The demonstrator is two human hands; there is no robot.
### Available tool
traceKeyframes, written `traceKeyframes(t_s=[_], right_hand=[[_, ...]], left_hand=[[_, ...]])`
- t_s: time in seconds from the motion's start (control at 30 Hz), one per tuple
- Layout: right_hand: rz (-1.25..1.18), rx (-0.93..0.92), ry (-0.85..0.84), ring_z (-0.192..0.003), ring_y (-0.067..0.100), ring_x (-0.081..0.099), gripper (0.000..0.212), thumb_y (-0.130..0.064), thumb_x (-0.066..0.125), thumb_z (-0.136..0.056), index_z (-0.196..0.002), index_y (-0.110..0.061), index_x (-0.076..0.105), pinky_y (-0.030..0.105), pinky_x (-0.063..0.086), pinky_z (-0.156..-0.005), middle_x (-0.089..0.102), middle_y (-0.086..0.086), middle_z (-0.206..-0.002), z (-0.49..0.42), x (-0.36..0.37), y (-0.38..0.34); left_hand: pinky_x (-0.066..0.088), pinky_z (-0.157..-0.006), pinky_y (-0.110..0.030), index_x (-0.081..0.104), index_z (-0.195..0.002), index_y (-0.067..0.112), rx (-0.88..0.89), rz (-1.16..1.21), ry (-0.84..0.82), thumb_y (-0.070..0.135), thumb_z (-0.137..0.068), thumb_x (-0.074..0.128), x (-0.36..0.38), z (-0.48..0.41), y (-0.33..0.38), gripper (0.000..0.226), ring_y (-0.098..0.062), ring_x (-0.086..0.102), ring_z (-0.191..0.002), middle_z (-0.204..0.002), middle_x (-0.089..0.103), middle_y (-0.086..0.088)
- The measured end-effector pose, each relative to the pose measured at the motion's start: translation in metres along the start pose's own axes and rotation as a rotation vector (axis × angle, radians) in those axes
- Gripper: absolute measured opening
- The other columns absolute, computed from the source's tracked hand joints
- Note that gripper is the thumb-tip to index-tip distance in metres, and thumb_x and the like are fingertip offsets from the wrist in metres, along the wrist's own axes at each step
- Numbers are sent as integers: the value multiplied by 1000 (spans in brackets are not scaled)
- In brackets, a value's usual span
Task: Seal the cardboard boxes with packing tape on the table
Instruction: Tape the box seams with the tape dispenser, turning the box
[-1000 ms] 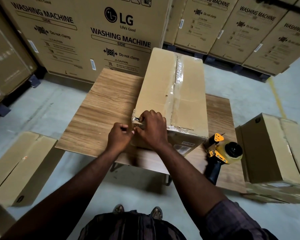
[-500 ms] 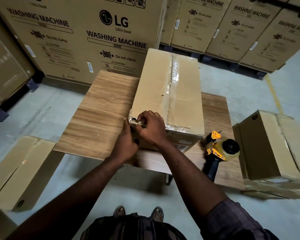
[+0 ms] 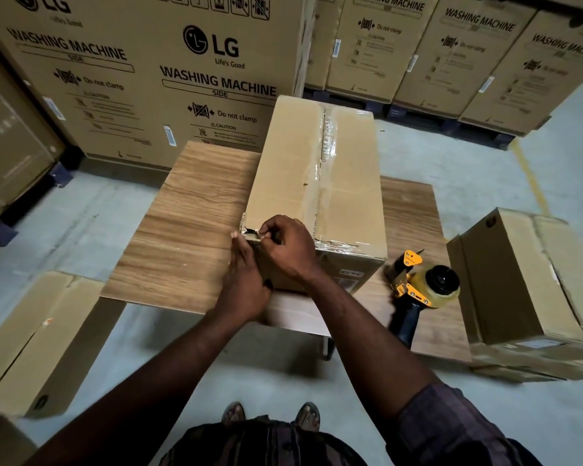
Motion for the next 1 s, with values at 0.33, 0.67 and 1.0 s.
traceKeyframes(t_s=[0.33,0.67,1.0], right_hand=[[259,-247,-7,-115,30,53,44,-24,60,-81,-122,-7,62,45,45,-99,61,11,-124,23,-9,12],[639,-144,-163,-156,16,11,66,-42,39,-101,-161,-20,23,61,-3,-122,17,-3,-169,63,-40,30],[607,7,-121,-157,27,3,67,-38,35,-104,-161,-8,15,50,-1,-124,6,12,-169,65,-79,33]], left_hand=[[12,-125,-47,-7,-157,0,23,-111,128,20,-95,58,-28,4,6,92,-32,-4,-155,-166,-8,-20],[12,-123,-50,7,-161,16,246,-508,55,26,-95,55,-35,-4,19,83,-19,2,-155,-169,1,-2],[-4,-123,-43,17,-159,11,436,-481,19,21,-94,56,6,-4,70,77,-24,10,-155,-167,14,-9]])
Point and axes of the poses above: each hand's wrist, its own z-axis away from the middle knuckle, its own x-axis out of the palm, y = z × x, the point moved 1 cm from there along -z, towards the middle knuckle
